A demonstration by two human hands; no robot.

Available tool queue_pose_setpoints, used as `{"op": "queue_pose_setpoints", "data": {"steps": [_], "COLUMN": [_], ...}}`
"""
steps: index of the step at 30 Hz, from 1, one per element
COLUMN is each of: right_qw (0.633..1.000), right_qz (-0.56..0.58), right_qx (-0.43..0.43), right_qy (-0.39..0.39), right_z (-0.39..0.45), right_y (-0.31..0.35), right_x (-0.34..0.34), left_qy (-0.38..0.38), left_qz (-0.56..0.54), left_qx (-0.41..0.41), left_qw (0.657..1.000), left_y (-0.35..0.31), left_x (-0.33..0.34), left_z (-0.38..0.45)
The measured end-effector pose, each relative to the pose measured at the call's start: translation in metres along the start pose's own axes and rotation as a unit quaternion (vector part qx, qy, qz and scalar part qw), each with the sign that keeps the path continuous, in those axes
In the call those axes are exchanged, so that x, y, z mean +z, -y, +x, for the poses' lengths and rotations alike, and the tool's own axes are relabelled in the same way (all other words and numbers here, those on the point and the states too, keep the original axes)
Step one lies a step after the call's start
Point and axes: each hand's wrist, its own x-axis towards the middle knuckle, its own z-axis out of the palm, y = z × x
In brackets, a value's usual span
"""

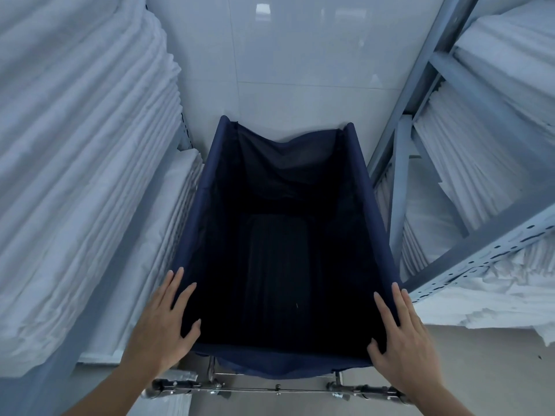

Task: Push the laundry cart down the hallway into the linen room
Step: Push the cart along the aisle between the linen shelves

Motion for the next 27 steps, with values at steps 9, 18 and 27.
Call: {"op": "queue_pose_setpoints", "data": {"steps": [9,18,27], "right_qw": [1.000,0.999,0.999], "right_qz": [-0.016,-0.028,-0.030], "right_qx": [0.006,0.020,0.020], "right_qy": [0.005,-0.004,-0.003], "right_z": [0.002,-0.001,0.000], "right_y": [0.006,-0.008,-0.018], "right_x": [-0.002,-0.001,-0.004], "left_qy": [-0.002,-0.003,-0.009], "left_qz": [-0.031,-0.060,-0.065], "left_qx": [-0.007,-0.002,0.000], "left_qw": [0.999,0.998,0.998], "left_y": [0.006,-0.005,-0.011], "left_x": [0.001,0.006,0.013], "left_z": [0.005,0.010,0.012]}}
